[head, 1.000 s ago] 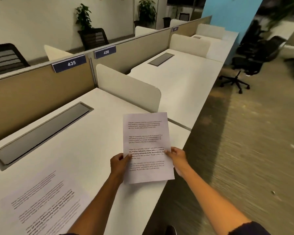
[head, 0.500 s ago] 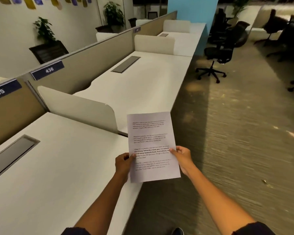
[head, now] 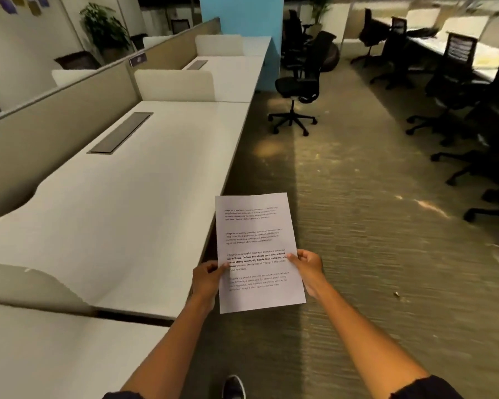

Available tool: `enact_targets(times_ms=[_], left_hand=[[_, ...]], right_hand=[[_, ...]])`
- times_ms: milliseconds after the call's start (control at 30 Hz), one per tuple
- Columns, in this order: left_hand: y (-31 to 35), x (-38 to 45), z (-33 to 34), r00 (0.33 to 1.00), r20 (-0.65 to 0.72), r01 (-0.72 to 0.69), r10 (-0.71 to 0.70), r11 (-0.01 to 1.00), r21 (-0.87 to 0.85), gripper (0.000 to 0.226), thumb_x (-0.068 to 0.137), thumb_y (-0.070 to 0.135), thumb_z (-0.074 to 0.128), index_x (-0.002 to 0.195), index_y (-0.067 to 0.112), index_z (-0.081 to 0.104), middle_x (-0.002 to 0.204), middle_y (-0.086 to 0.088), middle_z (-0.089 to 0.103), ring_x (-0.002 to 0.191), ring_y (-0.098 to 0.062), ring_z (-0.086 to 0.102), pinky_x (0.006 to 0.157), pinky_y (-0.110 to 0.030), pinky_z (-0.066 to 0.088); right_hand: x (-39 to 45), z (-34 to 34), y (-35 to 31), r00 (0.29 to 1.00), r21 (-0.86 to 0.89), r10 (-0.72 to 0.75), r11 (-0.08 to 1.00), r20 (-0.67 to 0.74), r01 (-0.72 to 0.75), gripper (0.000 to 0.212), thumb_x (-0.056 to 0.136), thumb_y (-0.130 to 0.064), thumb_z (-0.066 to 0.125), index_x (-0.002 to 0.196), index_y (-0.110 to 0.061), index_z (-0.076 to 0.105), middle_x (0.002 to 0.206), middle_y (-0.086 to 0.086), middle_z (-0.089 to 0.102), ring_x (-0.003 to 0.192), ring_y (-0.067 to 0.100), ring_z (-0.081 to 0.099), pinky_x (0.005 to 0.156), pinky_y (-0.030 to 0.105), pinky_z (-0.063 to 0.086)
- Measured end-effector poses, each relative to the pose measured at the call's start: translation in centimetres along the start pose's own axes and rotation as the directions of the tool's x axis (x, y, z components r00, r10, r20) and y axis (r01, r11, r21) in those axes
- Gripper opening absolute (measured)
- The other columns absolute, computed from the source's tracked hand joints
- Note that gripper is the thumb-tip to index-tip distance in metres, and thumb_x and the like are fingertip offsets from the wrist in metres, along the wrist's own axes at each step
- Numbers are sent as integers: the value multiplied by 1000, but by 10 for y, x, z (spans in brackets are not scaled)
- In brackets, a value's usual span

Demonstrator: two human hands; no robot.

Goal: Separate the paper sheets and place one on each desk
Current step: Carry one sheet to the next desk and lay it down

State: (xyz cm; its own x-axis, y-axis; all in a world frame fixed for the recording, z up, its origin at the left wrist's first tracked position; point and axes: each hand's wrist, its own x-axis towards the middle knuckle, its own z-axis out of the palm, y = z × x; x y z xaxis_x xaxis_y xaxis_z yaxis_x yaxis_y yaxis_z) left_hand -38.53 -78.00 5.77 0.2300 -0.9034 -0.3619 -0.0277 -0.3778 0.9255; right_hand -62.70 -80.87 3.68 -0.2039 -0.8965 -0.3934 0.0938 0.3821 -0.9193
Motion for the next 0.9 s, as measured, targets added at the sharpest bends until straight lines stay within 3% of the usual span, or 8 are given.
enact_targets(times_ms=[167, 333, 467, 567, 800, 900], left_hand=[[17, 70, 51, 998, 65, -2, -2, 998, 64, 17, 89, 18, 68, 96, 3, 69, 101, -11, 71, 95, -30, 66, 92, -47, 53], [40, 157, 95, 995, 103, 6, -11, 999, 49, 7, 88, 16, 69, 88, 8, 69, 97, -8, 71, 92, -27, 66, 85, -41, 52], [79, 243, 123, 991, 132, 3, -6, 1000, 27, 6, 88, 16, 68, 84, 11, 68, 95, -7, 71, 92, -27, 66, 76, -34, 51], [112, 302, 133, 990, 144, -9, 3, 999, 40, 8, 88, 17, 68, 83, 12, 67, 96, -8, 71, 91, -29, 66, 83, -42, 53], [170, 427, 113, 996, 88, -27, 22, 998, 57, 16, 87, 16, 71, 89, 0, 69, 93, -10, 73, 84, -33, 68, 78, -43, 56], [183, 468, 91, 998, 45, -39, 36, 997, 68, 13, 87, 18, 71, 83, 5, 69, 90, -12, 72, 82, -32, 65, 73, -39, 53]], right_hand=[[65, -21, -14, 996, 22, 24, 1000, -89, -22, 2, 90, -10, 66, 90, -10, 65, 98, 11, 74, 85, 23, 72, 76, 36, 60], [141, -24, -45, 991, 33, 23, 999, -130, -19, 3, 90, -6, 66, 93, -7, 66, 91, 6, 73, 77, 16, 71, 61, 23, 59], [219, -15, -89, 988, -1, 19, 1000, -151, -20, 11, 91, -6, 65, 101, -2, 65, 91, 5, 73, 76, 13, 71, 57, 19, 57], [275, 2, -125, 985, -30, 8, 999, -171, -13, 8, 91, -5, 65, 99, -3, 65, 95, 8, 73, 79, 16, 70, 64, 23, 58], [390, 75, -185, 991, -88, -17, 996, -132, 5, 5, 92, -8, 64, 89, -12, 63, 95, 7, 72, 87, 23, 70, 81, 40, 60], [430, 117, -207, 998, -136, -25, 991, -53, 17, 10, 93, -9, 62, 85, -15, 64, 95, 7, 72, 85, 22, 71, 75, 37, 61]])
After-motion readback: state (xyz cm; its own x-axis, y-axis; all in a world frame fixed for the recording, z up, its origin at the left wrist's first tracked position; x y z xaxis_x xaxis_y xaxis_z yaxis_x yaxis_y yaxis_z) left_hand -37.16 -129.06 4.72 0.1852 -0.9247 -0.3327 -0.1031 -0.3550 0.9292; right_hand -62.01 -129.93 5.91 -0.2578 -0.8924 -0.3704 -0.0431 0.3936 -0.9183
